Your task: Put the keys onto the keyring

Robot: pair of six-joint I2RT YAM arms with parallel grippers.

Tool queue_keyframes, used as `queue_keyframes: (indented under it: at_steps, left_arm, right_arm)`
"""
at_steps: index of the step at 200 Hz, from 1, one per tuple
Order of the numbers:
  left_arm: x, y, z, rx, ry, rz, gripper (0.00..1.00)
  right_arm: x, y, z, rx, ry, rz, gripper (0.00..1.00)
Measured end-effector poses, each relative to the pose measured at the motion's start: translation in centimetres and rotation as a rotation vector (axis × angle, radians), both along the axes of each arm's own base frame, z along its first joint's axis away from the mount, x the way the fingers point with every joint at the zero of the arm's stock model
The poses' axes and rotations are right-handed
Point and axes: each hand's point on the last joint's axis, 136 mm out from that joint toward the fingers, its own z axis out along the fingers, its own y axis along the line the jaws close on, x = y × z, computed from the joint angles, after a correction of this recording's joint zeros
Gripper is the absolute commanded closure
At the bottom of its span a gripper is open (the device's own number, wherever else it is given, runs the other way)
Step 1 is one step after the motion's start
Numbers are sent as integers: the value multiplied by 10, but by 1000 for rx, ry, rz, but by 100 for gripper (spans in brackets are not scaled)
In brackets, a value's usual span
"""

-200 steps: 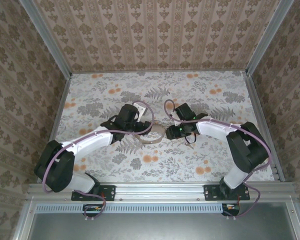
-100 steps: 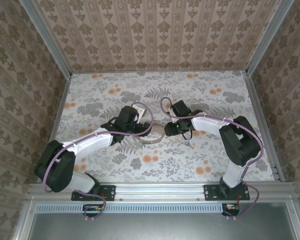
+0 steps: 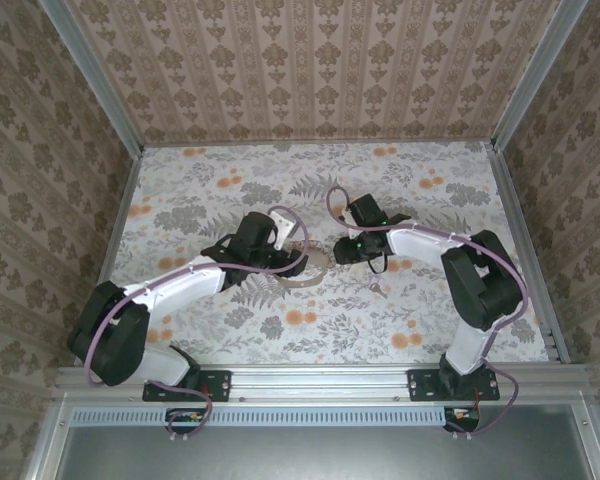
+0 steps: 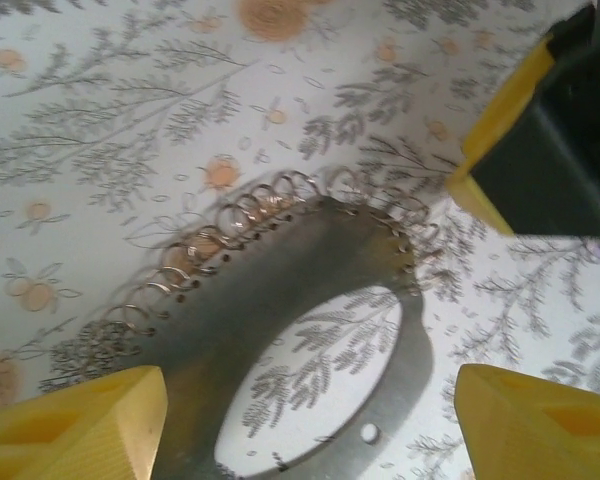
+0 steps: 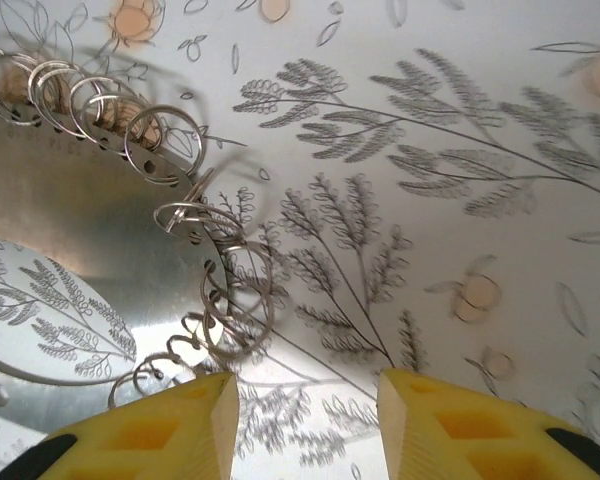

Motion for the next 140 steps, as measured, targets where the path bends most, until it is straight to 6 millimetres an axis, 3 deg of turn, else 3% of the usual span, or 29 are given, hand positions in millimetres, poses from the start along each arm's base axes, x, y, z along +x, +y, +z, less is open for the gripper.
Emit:
queue_keyframes:
  at_steps: [44, 90, 140]
  left_arm:
    - [-13, -30, -6, 38, 50, -179, 48]
    - [-20, -51, -28, 100, 118, -298, 60]
    - [-19, -64, -45, 146, 150, -362, 64]
  right_arm:
    - [-2, -25, 42, 88, -71, -105, 45]
    - [-18, -41, 38, 167, -28, -197, 38]
    - [-25, -43, 43, 226, -24, -224, 37]
